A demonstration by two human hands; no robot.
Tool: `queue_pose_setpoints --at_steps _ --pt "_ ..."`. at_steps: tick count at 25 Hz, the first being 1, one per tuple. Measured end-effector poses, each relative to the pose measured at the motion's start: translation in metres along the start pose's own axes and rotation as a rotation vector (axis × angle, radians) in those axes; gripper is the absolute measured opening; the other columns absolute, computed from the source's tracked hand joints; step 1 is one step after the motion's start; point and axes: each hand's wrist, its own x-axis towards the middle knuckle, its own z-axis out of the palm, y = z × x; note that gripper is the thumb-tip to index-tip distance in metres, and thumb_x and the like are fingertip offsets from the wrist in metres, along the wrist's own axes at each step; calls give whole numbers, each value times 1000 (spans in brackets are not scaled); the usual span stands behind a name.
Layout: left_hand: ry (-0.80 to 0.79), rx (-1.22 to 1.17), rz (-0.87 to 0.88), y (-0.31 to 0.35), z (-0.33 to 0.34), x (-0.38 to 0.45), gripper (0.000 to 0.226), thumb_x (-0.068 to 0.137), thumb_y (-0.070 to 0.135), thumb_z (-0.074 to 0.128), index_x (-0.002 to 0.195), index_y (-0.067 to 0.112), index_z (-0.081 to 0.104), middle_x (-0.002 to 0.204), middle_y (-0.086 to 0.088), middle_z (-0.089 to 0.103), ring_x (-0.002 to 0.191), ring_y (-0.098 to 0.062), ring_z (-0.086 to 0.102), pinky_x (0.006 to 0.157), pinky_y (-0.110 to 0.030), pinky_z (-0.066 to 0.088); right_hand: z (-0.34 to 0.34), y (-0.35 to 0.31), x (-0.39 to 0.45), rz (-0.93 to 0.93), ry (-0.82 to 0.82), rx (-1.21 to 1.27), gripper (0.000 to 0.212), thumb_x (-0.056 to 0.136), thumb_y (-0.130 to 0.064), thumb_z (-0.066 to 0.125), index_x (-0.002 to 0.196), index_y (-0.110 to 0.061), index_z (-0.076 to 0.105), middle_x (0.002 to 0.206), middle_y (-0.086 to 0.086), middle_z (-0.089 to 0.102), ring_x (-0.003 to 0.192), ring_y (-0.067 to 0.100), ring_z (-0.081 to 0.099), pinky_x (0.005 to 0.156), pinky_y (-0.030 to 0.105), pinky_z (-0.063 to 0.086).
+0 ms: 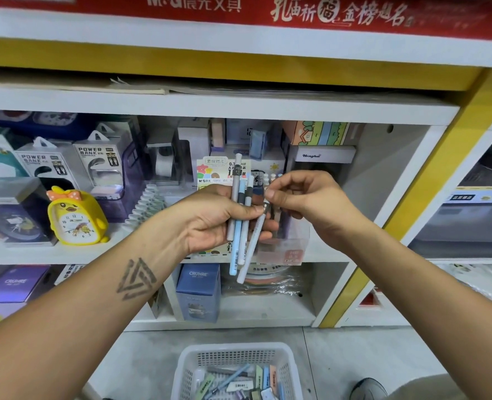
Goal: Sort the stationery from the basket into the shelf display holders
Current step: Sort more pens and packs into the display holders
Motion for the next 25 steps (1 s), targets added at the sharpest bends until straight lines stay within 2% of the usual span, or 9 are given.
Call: queue_pose_setpoints --at_steps 2,4,7,10,14,17,19,22,25 --pt "13 -22 3 2 -1 0 24 86 -10 56 109 -9 63 98 -29 70 93 -41 71 71 -48 61 -8 -4 1 12 2 111 9 86 -2 74 94 0 71 69 6 69 55 12 58 48 20 42" --pt "82 -60 -5 4 -3 2 26 91 -8 52 116 -9 59 92 -26 72 81 -34 74 69 -44 62 -20 -9 2 5 77 145 6 88 0 70 94 0 70 72 11 69 56 17 59 49 23 46" --pt "179 -35 -33 6 -5 3 31 90 -3 55 120 -9 59 79 -17 70 63 -21 69 63 -34 61 -38 -12 2 -46 261 -13 4 90 -2 70 93 -5 70 69 9 69 56 17 62 53 25 52" --pt "174 -46 -47 5 -3 4 39 75 -3 58 114 -7 59 79 -17 67 62 -20 63 61 -31 58 -43 -11 4 -118 356 -162 4 91 -3 70 93 -6 69 70 11 67 55 17 63 56 25 55" --pt "159 -65 -39 2 -1 6 16 95 -6 44 105 -3 57 86 -22 71 65 -23 69 62 -33 60 -34 -7 3 -194 302 -301 6 92 -2 69 93 -8 68 77 12 69 62 15 68 66 26 59" --pt "143 -33 -51 1 -2 7 12 96 -8 46 98 -6 57 99 -26 71 70 -25 72 67 -34 60 -29 -5 1 -224 252 -476 2 92 -11 70 95 -12 70 80 7 69 72 20 68 72 35 59" --pt "151 -15 -58 1 -3 6 11 95 -8 48 96 -9 59 97 -26 72 70 -25 72 72 -35 59 -31 -7 3 -236 273 -522 4 93 -13 69 96 -12 70 83 6 68 78 27 66 75 42 58" --pt "189 -12 -51 4 -4 5 12 94 -7 51 103 -9 58 91 -27 72 71 -28 73 71 -39 59 -35 -12 4 -194 298 -447 3 91 -6 70 94 -8 70 81 9 69 72 25 67 72 41 59" --pt "254 -24 -54 4 -6 5 20 96 -4 50 114 -10 56 86 -27 71 68 -30 73 67 -42 60 -30 -17 2 -169 249 -197 5 89 1 71 93 -1 69 72 9 69 60 18 67 61 27 58"
